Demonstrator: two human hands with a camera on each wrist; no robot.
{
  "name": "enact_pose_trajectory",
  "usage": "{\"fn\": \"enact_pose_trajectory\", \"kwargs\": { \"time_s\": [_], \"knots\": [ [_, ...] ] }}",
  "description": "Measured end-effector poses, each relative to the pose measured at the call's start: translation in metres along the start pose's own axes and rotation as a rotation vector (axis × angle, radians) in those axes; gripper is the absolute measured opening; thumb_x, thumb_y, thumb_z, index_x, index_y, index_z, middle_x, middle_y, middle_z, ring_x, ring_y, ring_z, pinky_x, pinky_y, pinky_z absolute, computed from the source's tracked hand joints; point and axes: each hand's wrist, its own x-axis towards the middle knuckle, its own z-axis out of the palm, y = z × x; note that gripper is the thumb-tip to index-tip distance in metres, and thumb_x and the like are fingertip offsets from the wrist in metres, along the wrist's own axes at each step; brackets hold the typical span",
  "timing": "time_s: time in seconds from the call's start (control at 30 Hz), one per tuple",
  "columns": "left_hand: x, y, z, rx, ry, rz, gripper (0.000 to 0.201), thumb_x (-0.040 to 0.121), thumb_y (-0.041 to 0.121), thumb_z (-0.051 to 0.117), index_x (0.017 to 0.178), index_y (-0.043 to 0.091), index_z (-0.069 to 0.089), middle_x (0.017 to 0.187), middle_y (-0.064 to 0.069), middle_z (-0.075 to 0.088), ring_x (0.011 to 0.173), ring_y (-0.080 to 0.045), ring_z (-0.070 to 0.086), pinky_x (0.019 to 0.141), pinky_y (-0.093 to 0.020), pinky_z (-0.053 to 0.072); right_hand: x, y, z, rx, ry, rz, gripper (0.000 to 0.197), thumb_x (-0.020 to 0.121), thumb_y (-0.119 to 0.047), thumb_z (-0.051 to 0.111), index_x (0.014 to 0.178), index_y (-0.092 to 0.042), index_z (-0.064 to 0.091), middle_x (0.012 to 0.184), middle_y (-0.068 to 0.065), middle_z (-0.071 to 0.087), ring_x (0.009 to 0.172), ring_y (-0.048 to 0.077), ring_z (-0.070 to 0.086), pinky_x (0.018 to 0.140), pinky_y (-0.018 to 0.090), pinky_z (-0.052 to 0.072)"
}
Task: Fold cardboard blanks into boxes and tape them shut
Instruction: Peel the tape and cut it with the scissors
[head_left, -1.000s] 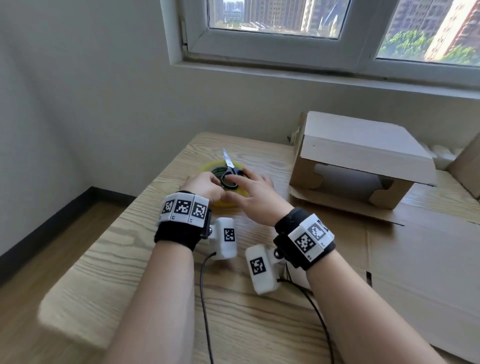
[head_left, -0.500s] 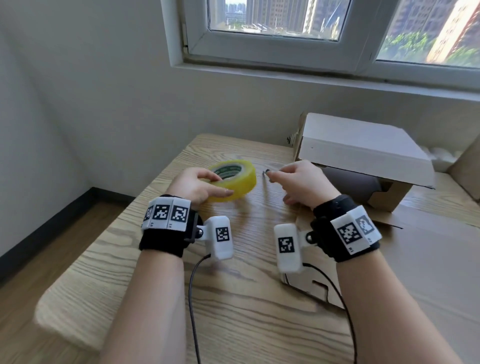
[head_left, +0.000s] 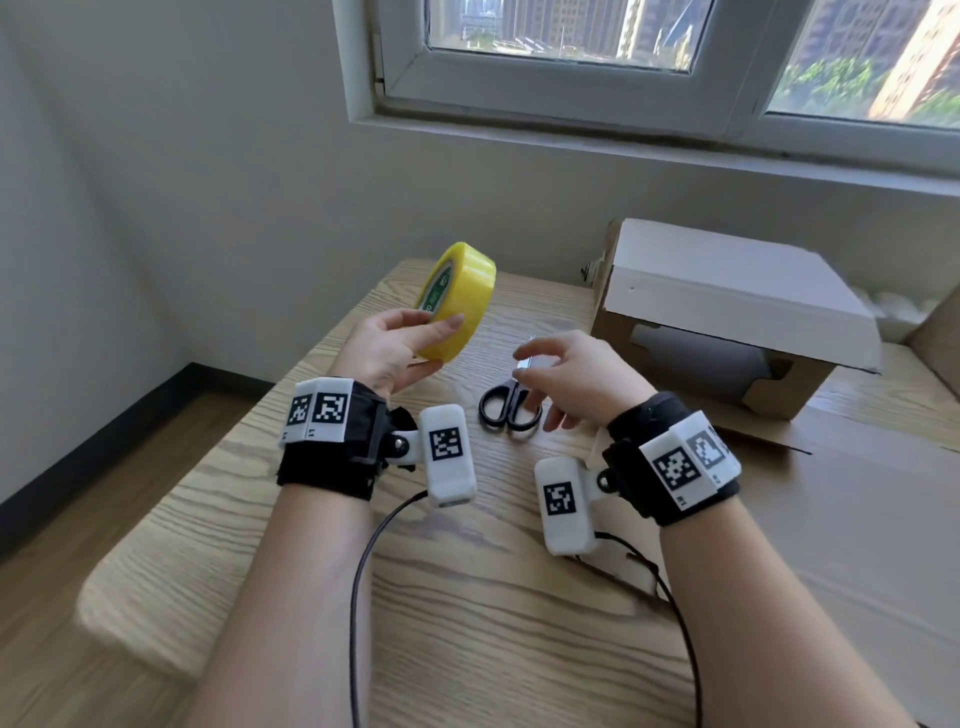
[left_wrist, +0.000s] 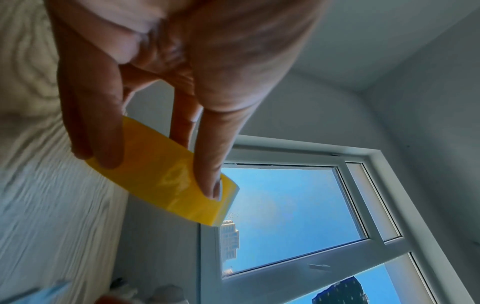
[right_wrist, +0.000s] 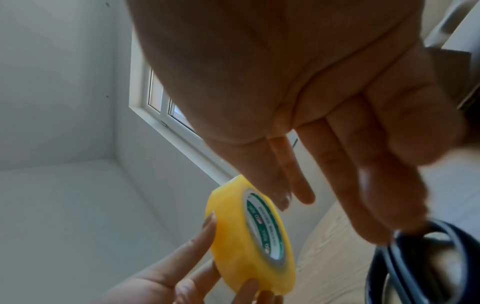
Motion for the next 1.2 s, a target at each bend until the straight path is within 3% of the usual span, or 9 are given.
{"fn": "enact_pose_trajectory", "kwargs": {
  "time_s": [0.1,0.2,0.3,0.47,0.63,0.77,0.87,1.03,1.2],
  "knots": [
    [-0.002,0.0,0.008,-0.042,-0.037,-0.025,0.024,0.077,0.019,0.08,0.091,0.012,0.062,0.104,-0.011,0.069,0.085,-0.018,0.067,0.08,-0.03,0.06,0.002,-0.003,0.004,0.097,0.14,-0.08,0.03,0.092,-0.029,0.064,0.12,-0.019,0.065,0.085,0.002,0.073,0.059,0.015,0.069,0.056,0.027,0.057],
    [-0.007,0.002,0.014,-0.089,-0.119,-0.021,0.026,0.074,0.02,0.08,0.091,0.011,0.063,0.095,-0.009,0.071,0.08,-0.017,0.068,0.083,-0.033,0.059,0.002,-0.007,0.01,0.175,0.148,-0.164,0.031,0.089,-0.035,0.069,0.118,-0.026,0.064,0.105,-0.002,0.067,0.076,0.015,0.071,0.07,0.033,0.06],
    [-0.011,0.004,0.018,-0.103,-0.188,-0.008,0.049,0.064,0.032,0.08,0.103,0.008,0.064,0.096,-0.011,0.071,0.081,-0.02,0.068,0.08,-0.031,0.061,-0.001,-0.01,0.012,0.228,0.129,-0.259,0.018,0.091,-0.03,0.07,0.108,-0.028,0.066,0.116,-0.005,0.064,0.074,0.011,0.068,0.067,0.033,0.058],
    [-0.011,0.008,0.017,0.177,-0.212,-0.012,0.058,0.07,0.062,0.065,0.107,0.018,0.066,0.089,-0.01,0.069,0.072,-0.017,0.067,0.065,-0.026,0.06,0.001,-0.013,0.007,0.507,0.241,-0.234,0.016,0.095,-0.017,0.065,0.095,-0.001,0.065,0.081,0.006,0.065,0.049,0.011,0.058,0.044,0.024,0.046],
    [-0.011,0.003,0.016,0.369,-0.27,0.119,0.027,0.08,0.052,0.067,0.094,0.028,0.068,0.093,0.008,0.067,0.085,-0.013,0.063,0.075,-0.028,0.056,0.0,-0.013,-0.007,0.841,0.174,-0.035,0.024,0.101,-0.027,0.055,0.088,-0.007,0.059,0.075,0.003,0.065,0.04,0.01,0.051,0.038,0.021,0.038],
    [-0.016,0.006,0.022,0.27,-0.409,0.148,0.036,0.07,0.046,0.069,0.093,0.019,0.066,0.092,0.005,0.071,0.093,-0.015,0.064,0.084,-0.031,0.052,-0.002,-0.015,-0.01,0.91,0.122,-0.026,0.029,0.099,-0.034,0.057,0.092,-0.006,0.061,0.068,0.003,0.064,0.039,0.009,0.048,0.04,0.02,0.04],
    [-0.02,0.007,0.027,0.065,-0.448,0.107,0.044,0.071,0.026,0.07,0.109,0.008,0.058,0.088,-0.005,0.074,0.079,-0.017,0.07,0.078,-0.03,0.058,-0.006,-0.017,-0.011,0.863,0.051,-0.082,0.041,0.089,-0.037,0.07,0.107,0.0,0.064,0.083,0.011,0.065,0.047,0.011,0.054,0.043,0.018,0.046],
    [-0.026,0.005,0.029,0.135,-0.503,0.131,0.051,0.072,0.023,0.074,0.117,0.01,0.054,0.092,-0.015,0.073,0.082,-0.023,0.071,0.077,-0.032,0.058,-0.009,-0.013,-0.013,0.635,0.147,-0.098,0.032,0.08,-0.035,0.08,0.087,-0.008,0.065,0.075,0.009,0.068,0.049,0.01,0.057,0.046,0.019,0.047],
    [-0.024,0.005,0.034,0.197,-0.439,0.087,0.041,0.078,0.021,0.074,0.114,0.009,0.061,0.1,-0.016,0.07,0.087,-0.026,0.068,0.079,-0.036,0.055,-0.006,-0.004,-0.014,0.409,0.229,-0.073,0.047,0.078,-0.054,0.077,0.083,-0.009,0.066,0.073,0.007,0.07,0.051,0.01,0.06,0.049,0.024,0.047]
  ]
}}
